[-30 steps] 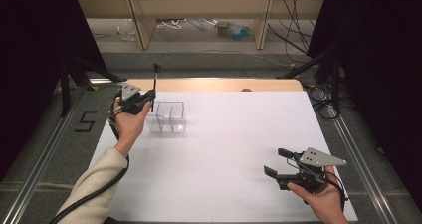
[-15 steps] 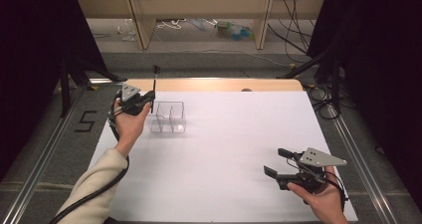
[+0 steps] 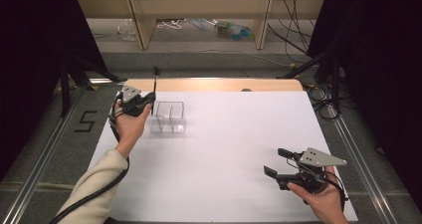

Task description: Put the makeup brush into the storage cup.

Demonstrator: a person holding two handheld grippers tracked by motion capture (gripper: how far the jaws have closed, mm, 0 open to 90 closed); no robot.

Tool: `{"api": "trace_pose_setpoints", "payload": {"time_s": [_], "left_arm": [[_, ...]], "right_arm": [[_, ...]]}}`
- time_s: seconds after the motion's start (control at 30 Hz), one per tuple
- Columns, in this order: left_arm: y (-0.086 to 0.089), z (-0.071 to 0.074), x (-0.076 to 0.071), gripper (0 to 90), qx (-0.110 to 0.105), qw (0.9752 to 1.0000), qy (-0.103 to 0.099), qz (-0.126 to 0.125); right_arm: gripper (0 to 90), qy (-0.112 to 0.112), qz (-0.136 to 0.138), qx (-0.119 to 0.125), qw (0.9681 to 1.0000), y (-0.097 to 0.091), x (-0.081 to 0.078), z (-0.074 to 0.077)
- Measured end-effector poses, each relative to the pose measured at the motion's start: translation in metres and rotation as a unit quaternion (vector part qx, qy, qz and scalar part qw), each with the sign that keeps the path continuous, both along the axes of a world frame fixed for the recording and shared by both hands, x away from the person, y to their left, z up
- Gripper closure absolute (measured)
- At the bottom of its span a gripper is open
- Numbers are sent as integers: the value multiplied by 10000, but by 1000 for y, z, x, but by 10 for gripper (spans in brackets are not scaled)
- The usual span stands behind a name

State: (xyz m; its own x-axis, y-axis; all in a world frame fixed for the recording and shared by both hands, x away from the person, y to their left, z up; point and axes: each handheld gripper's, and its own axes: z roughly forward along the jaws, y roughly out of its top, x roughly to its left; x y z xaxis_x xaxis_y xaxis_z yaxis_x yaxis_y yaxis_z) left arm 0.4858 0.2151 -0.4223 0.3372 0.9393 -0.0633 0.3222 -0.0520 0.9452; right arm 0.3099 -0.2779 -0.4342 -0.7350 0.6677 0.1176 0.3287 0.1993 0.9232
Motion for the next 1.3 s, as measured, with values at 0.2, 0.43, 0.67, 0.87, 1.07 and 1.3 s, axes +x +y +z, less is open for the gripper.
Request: {"api": "trace_pose_setpoints", "payload": {"time_s": [0.2,0.43,0.67,0.87,1.07,1.3], "left_arm": [[0,-1,0,852,20,10000,14,0],[0,-3,0,852,14,10000,20,0],[0,-5,0,852,47,10000,42,-11],[0,-7,-1,852,50,10000,54,4],[1,-8,-1,852,63,10000,60,13],[1,-9,-1,852,58,10000,69,30]], "right_arm": [[201,-3,-1,-5,10000,0,0,0],[201,0,0,-4,10000,0,0,0],[201,-4,1,-11,10000,0,0,0],[200,-1,2,-9,10000,0,0,0],[201,3,3,-9,10000,0,0,0],[200,0,5,-11,10000,0,0,0]]}}
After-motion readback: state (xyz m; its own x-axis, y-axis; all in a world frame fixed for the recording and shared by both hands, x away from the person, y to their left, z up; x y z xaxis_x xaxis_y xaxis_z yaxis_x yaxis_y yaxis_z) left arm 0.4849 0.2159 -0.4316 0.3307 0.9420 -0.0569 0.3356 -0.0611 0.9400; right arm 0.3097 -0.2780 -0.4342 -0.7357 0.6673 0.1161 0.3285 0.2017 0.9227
